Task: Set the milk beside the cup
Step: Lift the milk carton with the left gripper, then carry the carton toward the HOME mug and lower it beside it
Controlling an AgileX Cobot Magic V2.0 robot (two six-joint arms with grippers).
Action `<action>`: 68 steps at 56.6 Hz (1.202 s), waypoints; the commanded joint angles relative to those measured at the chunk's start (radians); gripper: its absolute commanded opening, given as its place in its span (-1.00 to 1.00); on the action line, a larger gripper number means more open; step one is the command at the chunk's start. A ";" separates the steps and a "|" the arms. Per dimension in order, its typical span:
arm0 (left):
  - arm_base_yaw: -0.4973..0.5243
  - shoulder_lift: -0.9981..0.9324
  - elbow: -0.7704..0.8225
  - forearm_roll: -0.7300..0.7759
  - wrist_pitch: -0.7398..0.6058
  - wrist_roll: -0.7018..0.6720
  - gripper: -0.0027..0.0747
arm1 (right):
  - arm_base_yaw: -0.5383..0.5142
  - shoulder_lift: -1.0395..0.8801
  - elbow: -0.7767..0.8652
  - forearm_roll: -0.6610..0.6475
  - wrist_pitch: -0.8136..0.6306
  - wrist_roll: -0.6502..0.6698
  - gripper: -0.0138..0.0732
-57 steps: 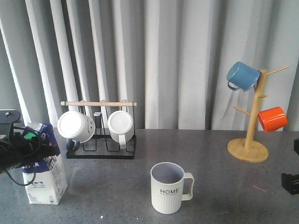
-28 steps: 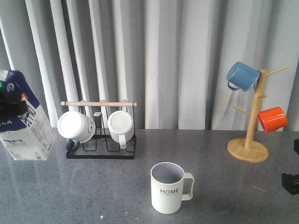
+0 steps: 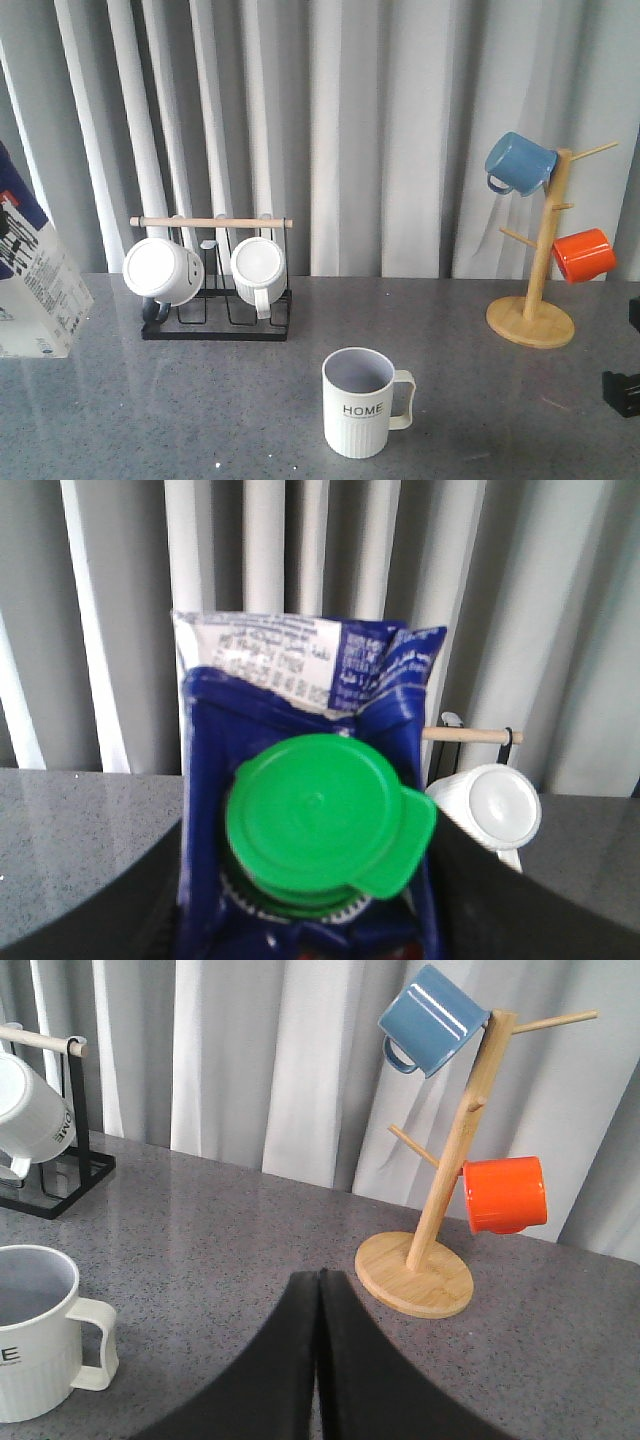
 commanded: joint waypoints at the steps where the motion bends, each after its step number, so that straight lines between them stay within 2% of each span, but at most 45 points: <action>1: -0.004 -0.017 -0.032 -0.059 -0.058 0.002 -0.66 | -0.004 -0.011 -0.030 0.002 -0.075 -0.002 -0.70; 5: -0.004 -0.009 -0.032 -0.152 -0.062 0.057 -0.66 | -0.004 -0.011 -0.030 0.002 -0.075 -0.002 -0.70; 12: -0.005 0.001 -0.032 -0.366 -0.062 0.263 -0.66 | -0.004 -0.011 -0.030 0.002 -0.075 -0.002 -0.70; 22: -0.066 0.013 -0.032 -0.751 -0.074 0.758 -0.66 | -0.004 -0.011 -0.030 0.002 -0.075 -0.002 -0.70; 31: -0.109 0.026 -0.026 -1.113 -0.152 1.067 -0.66 | -0.004 -0.011 -0.030 0.002 -0.075 -0.002 -0.70; 38: -0.153 0.042 -0.025 -1.316 -0.220 1.212 -0.66 | -0.004 -0.011 -0.030 0.002 -0.075 -0.002 -0.70; 49: -0.264 0.096 -0.025 -1.486 -0.327 1.391 -0.66 | -0.004 -0.011 -0.030 0.002 -0.075 -0.002 -0.70; 62: -0.395 0.196 -0.032 -1.686 -0.496 1.537 -0.66 | -0.004 -0.011 -0.030 0.002 -0.075 -0.002 -0.70; 68: -0.452 0.247 -0.053 -1.818 -0.535 1.694 -0.66 | -0.004 -0.011 -0.030 0.002 -0.075 -0.002 -0.70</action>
